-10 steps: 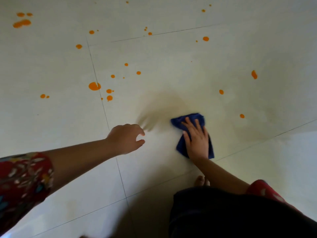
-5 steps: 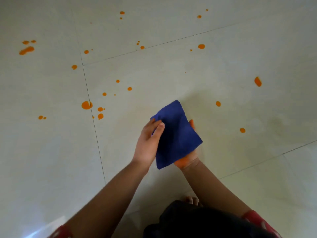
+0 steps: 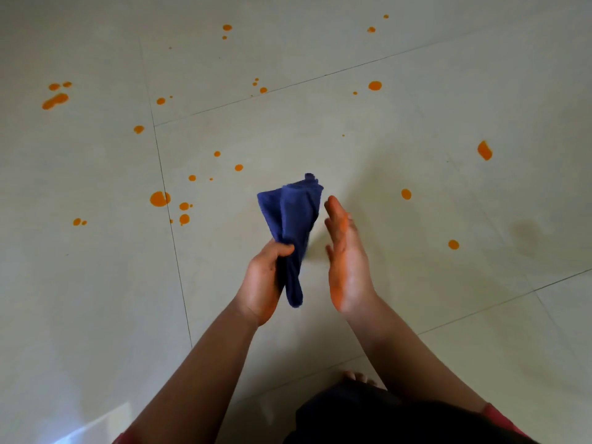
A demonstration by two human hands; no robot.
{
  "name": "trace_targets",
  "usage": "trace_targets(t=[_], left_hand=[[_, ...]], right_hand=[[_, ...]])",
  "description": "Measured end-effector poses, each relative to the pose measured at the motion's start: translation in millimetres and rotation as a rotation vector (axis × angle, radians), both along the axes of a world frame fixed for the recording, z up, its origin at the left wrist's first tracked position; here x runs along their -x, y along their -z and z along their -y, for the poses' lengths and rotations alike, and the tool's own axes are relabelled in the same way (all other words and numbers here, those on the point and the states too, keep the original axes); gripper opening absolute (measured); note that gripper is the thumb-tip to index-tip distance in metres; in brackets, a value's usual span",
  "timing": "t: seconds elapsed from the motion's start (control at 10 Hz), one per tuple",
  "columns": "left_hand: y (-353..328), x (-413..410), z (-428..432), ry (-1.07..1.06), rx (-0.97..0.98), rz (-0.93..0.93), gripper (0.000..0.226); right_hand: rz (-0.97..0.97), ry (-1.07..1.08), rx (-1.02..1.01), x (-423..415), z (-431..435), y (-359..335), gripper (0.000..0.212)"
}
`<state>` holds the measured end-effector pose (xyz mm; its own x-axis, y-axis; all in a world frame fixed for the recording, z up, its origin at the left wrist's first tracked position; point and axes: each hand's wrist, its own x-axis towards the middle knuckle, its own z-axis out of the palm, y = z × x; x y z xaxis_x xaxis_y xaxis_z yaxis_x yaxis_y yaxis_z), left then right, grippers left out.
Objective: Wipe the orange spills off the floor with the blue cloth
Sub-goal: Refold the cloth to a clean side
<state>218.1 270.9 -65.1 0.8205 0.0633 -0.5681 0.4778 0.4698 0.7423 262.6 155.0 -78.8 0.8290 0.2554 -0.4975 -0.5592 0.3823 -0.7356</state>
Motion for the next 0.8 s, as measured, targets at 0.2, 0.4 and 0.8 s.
trace_targets(t=[0.2,0.4,0.8], left_hand=[[2,0,18,0.09,-0.032,0.142,0.032],[0,-17,10,-0.174,0.149,0.065,0.039],[-10,-24,-32,-0.366,0.328,-0.011,0.038]], right_hand=[[-0.113,0.059,-0.061,10,-18,-4,0.025],[-0.112,0.078,-0.139,7,-2,0,0.063],[0.057,0.387,0.427,1,45,12,0.035]])
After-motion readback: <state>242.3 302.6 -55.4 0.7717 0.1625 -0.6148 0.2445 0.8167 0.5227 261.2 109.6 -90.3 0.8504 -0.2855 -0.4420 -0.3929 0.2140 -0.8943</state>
